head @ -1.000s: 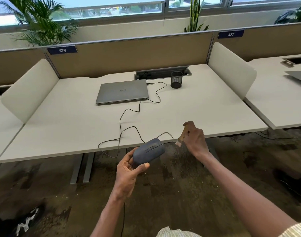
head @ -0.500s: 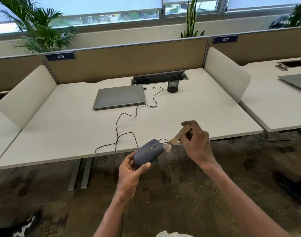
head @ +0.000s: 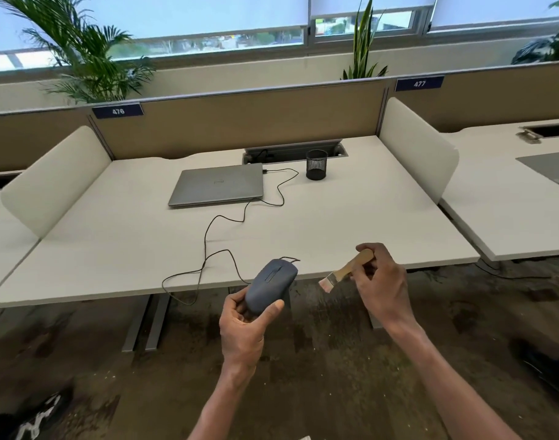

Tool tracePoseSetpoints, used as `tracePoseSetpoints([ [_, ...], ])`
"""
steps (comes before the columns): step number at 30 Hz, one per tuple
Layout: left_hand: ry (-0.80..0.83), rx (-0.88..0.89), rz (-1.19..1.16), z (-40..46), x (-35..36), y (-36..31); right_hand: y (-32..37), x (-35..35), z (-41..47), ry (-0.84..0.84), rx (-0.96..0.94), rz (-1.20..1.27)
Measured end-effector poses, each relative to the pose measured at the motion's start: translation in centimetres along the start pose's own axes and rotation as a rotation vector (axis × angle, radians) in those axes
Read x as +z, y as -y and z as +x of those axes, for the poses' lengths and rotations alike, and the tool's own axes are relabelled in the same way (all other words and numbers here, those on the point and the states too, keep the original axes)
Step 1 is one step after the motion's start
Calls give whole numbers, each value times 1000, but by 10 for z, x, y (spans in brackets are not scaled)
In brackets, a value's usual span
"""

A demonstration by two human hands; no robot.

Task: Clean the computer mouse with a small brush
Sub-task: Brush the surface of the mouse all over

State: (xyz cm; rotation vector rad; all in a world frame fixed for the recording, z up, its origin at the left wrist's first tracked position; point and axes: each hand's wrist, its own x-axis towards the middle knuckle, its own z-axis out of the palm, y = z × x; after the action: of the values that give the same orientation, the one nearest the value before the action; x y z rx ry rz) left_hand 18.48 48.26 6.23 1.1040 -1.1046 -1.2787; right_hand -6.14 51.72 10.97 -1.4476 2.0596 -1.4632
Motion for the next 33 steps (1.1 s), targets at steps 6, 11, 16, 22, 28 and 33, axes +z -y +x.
tracePoseSetpoints([
  [6, -180, 131, 65, -24, 52, -7, -16, -33, 12, 24, -62, -26],
  [11, -322, 181, 54, -30, 90, -12, -21, -53, 22, 42, -88, -33],
  [16, -425, 252, 119, -20, 118, -18, -22, -64, 34, 38, -106, -25],
  [22, -456, 292, 228, 2, 142, -21, -19, -67, 52, 50, -175, -34],
  [28, -471, 281, 296, 36, 161, -7, -15, -55, 79, 35, -212, -10],
  [33, -482, 253, 271, 74, 176, 4, -18, -38, 112, 16, -206, -12],
])
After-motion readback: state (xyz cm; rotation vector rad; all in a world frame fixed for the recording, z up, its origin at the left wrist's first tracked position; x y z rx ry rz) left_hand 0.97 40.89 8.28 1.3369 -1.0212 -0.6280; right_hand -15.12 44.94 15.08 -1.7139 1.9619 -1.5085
